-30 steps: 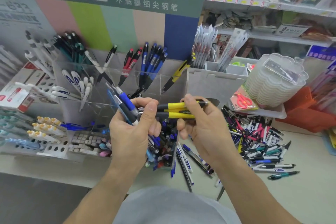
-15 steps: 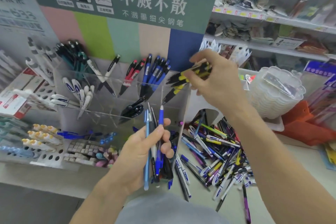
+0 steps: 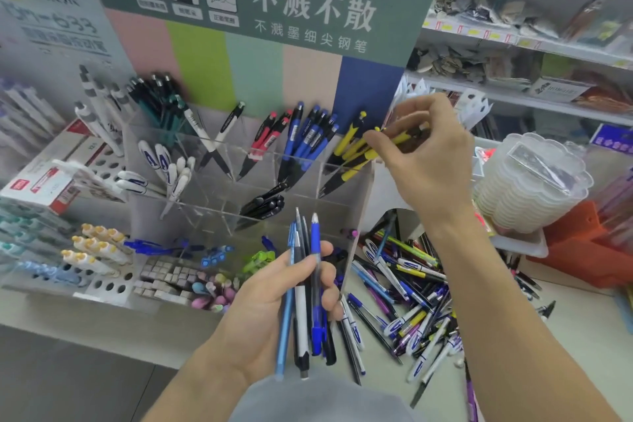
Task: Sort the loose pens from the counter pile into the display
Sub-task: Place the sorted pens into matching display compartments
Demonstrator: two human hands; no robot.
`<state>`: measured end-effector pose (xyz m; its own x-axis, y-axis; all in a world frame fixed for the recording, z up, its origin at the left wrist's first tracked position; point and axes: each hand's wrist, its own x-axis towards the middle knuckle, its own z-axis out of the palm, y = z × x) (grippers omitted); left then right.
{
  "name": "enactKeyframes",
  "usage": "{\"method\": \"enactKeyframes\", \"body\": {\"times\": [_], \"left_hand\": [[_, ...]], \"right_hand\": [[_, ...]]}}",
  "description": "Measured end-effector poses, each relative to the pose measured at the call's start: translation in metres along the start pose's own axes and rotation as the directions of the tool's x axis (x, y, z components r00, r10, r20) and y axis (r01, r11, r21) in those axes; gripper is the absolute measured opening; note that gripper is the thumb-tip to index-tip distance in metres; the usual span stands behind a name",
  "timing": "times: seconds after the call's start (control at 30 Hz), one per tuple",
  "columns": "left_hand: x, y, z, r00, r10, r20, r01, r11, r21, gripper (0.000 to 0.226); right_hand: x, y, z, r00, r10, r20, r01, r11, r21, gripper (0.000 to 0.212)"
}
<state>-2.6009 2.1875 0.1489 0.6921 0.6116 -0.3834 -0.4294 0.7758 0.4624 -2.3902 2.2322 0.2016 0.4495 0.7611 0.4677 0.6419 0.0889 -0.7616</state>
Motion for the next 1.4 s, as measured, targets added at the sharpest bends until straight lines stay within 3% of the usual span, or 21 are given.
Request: {"method": "enactKeyframes", "body": {"times": [0.13,0.3,0.53,0.67,0.73,0.8,0.87,0.9,0.97,1.0,1.17,1.33,1.4], "left_hand": [[-0.001,-0.003,0.002,1.0,0.005,-0.019,-0.005,1.0,0.003,0.026],[-0.004,-0.001,0.004,0.999,0.028,-0.042,-0.027,1.0,0.015,0.034],[-0.011,-0.004,0.002,0.995,0.069,-0.069,-0.058,0.987,0.151,0.034],[-0.012,-0.005,-0.001,0.988,0.101,-0.119,-0.083,0.985,0.151,0.036],[-0.013,-0.006,-0.002,0.98,0.131,-0.148,-0.112,0.985,0.128,0.034],[-0.014,-0.006,-0.002,0.967,0.177,-0.18,-0.16,0.981,0.108,0.03],[-0.015,-0.007,-0.003,0.937,0.26,-0.234,-0.234,0.963,0.133,0.028],[-0.015,-0.007,-0.004,0.917,0.302,-0.259,-0.273,0.951,0.143,0.028],[-0.015,-0.007,-0.006,0.887,0.358,-0.291,-0.336,0.934,0.122,0.028],[-0.015,-0.007,-0.008,0.878,0.373,-0.301,-0.357,0.928,0.108,0.028],[-0.023,-0.002,-0.019,0.831,0.451,-0.327,-0.437,0.892,0.118,0.023],[-0.035,0.008,-0.054,0.792,0.491,-0.362,-0.411,0.868,0.278,0.019],[-0.043,0.014,-0.072,0.779,0.48,-0.403,-0.401,0.876,0.267,0.019]], "right_hand": [[0.003,0.0,0.013,0.998,-0.051,0.032,0.052,0.998,-0.04,0.048],[-0.026,0.02,0.039,0.978,-0.172,-0.115,0.157,0.979,-0.131,0.036],[-0.027,0.027,0.035,0.99,-0.131,-0.049,0.127,0.99,-0.069,0.035],[-0.044,0.022,0.02,0.977,-0.192,0.096,0.194,0.981,-0.013,0.047],[-0.06,0.015,0.012,0.98,-0.201,0.008,0.2,0.979,0.036,0.051],[-0.084,0.004,0.004,0.987,-0.12,-0.107,0.132,0.985,0.108,0.036],[-0.115,-0.009,0.0,0.998,0.025,0.062,-0.039,0.972,0.233,0.02],[-0.131,-0.015,0.001,0.966,0.09,0.243,-0.158,0.948,0.275,0.02],[-0.154,-0.022,0.007,0.831,0.154,0.535,-0.335,0.906,0.258,0.03],[-0.161,-0.02,0.012,0.788,0.178,0.589,-0.379,0.895,0.236,0.033],[-0.168,-0.014,0.033,0.732,0.273,0.624,-0.515,0.822,0.244,0.02],[-0.154,-0.025,0.057,0.847,0.254,0.467,-0.426,0.849,0.312,0.014],[-0.142,-0.03,0.071,0.911,0.185,0.369,-0.313,0.892,0.325,0.014]]}}
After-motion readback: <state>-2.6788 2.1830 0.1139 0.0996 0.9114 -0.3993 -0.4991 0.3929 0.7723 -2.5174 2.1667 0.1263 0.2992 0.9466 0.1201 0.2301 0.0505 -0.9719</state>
